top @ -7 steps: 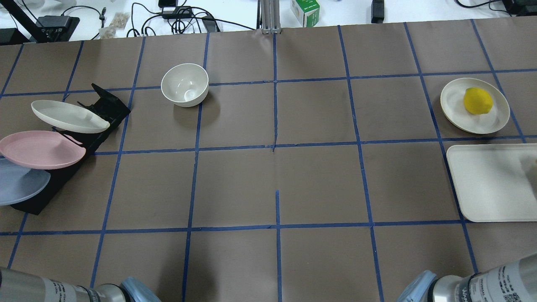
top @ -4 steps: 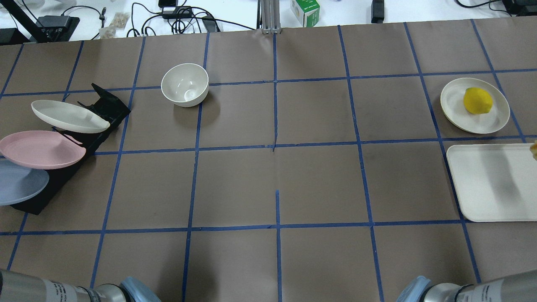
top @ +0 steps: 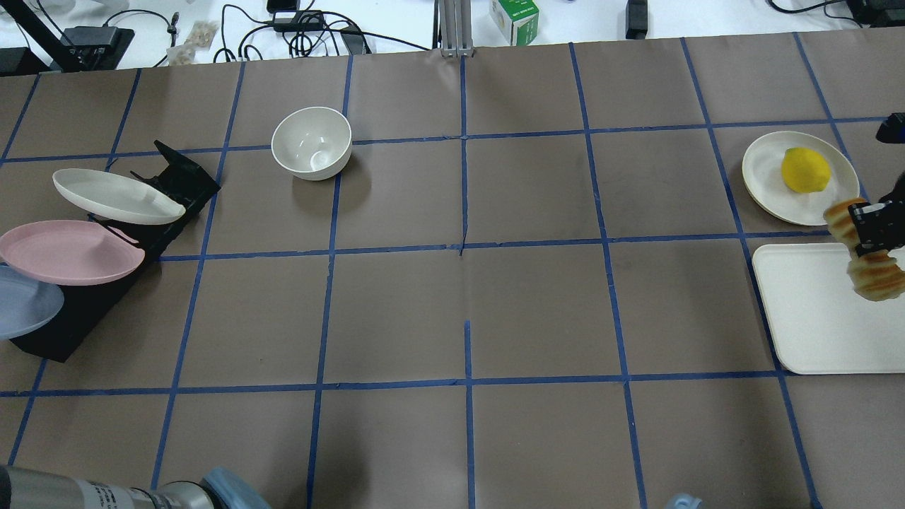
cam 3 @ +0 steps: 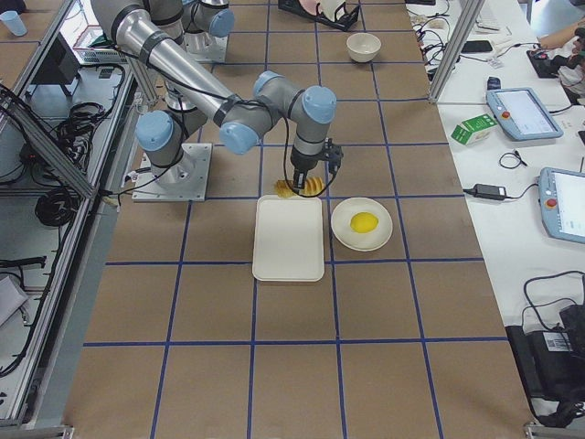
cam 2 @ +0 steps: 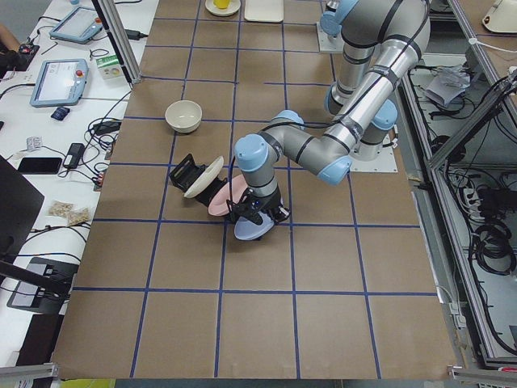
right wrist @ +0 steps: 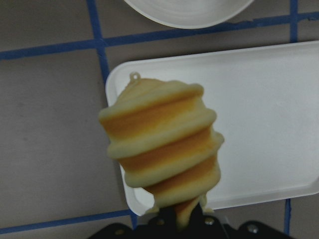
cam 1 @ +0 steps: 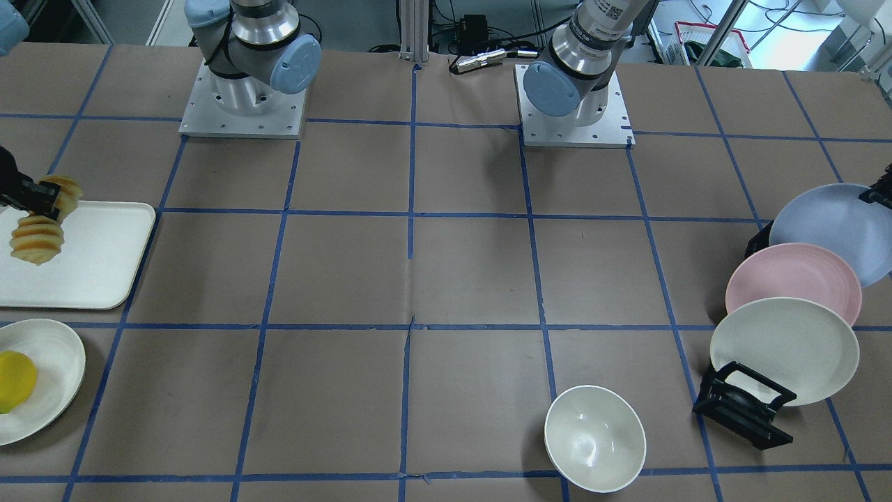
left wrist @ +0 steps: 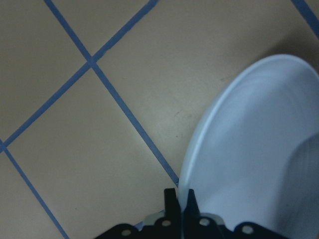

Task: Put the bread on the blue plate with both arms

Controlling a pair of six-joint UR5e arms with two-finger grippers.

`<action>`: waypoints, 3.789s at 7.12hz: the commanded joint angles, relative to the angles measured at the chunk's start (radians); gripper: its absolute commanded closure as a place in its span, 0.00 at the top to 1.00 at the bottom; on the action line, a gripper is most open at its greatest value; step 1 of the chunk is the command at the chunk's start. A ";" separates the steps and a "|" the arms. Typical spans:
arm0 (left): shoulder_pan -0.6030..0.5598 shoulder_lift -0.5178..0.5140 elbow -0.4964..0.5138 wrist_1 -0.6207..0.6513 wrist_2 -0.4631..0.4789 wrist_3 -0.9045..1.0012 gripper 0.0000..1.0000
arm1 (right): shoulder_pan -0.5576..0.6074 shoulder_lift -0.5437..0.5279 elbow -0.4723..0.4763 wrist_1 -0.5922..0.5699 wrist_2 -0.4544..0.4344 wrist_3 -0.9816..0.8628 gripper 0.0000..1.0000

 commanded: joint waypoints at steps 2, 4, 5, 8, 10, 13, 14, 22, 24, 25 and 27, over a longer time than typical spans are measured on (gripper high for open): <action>0.003 0.089 0.133 -0.211 0.130 0.001 0.00 | 0.156 -0.039 -0.010 0.043 0.087 0.212 0.00; -0.004 0.145 0.202 -0.327 0.138 0.011 0.00 | 0.167 -0.044 -0.012 0.051 0.107 0.229 0.00; -0.035 0.181 0.201 -0.412 -0.019 0.012 0.00 | 0.176 -0.050 -0.012 0.051 0.109 0.230 0.00; -0.344 0.167 0.160 -0.431 -0.333 0.079 0.00 | 0.229 -0.064 -0.013 0.051 0.130 0.318 0.00; -0.663 0.128 0.048 -0.178 -0.346 0.081 0.00 | 0.262 -0.061 -0.045 0.080 0.148 0.362 0.00; -0.818 -0.012 -0.193 0.342 -0.566 0.073 0.00 | 0.268 -0.061 -0.065 0.122 0.193 0.408 0.00; -0.844 -0.068 -0.225 0.486 -0.627 0.055 0.00 | 0.297 -0.061 -0.067 0.123 0.192 0.424 0.00; -0.944 -0.227 -0.223 0.517 -0.815 0.028 1.00 | 0.620 0.127 -0.094 -0.110 0.222 0.666 0.00; -0.936 -0.195 -0.174 0.514 -0.770 -0.003 1.00 | 0.718 0.207 -0.178 -0.118 0.212 0.753 0.00; -0.923 -0.143 -0.123 0.509 -0.593 -0.071 1.00 | 0.769 0.255 -0.226 -0.116 0.208 0.801 0.00; -0.889 -0.030 -0.042 0.231 -0.504 -0.077 1.00 | 0.825 0.337 -0.301 -0.124 0.208 0.882 0.00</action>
